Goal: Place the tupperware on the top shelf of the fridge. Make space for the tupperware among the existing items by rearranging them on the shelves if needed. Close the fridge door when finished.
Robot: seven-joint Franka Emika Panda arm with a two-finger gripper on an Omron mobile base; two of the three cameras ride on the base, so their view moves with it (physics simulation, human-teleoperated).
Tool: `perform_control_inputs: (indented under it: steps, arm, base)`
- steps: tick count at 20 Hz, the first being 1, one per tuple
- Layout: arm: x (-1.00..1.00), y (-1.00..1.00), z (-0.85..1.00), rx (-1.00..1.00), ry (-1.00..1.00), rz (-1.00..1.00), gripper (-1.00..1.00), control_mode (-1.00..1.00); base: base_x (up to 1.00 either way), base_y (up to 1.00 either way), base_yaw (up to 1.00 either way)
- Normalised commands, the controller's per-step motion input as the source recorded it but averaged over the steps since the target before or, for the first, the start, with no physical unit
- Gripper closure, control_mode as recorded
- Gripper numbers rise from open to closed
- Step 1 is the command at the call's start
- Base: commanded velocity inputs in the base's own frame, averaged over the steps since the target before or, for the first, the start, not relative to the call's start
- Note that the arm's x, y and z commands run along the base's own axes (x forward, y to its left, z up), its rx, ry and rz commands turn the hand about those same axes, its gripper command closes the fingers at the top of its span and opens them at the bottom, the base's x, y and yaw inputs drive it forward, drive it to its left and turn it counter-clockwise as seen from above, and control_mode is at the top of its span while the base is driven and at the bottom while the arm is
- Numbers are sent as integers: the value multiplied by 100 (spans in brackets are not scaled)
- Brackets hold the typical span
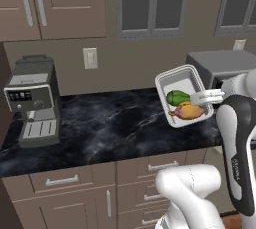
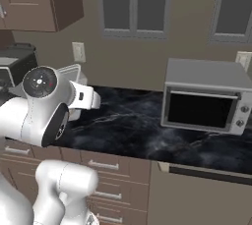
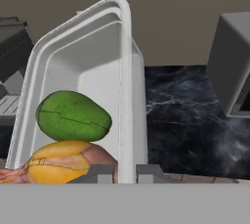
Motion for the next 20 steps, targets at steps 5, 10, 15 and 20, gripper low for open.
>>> perform_control_inputs:
  steps: [5, 10, 15, 20]
  arm:
    - [0, 0, 0, 0, 0, 0, 100, 100]
    - [0, 0, 0, 0, 0, 0, 100, 100]
    - [0, 0, 0, 0, 0, 0, 100, 100]
    - [0, 0, 0, 0, 0, 0, 100, 100]
  base:
    - [-74, 20, 3]
    - [-41, 12, 26]
    - [-18, 7, 48]
    - [-15, 20, 56]
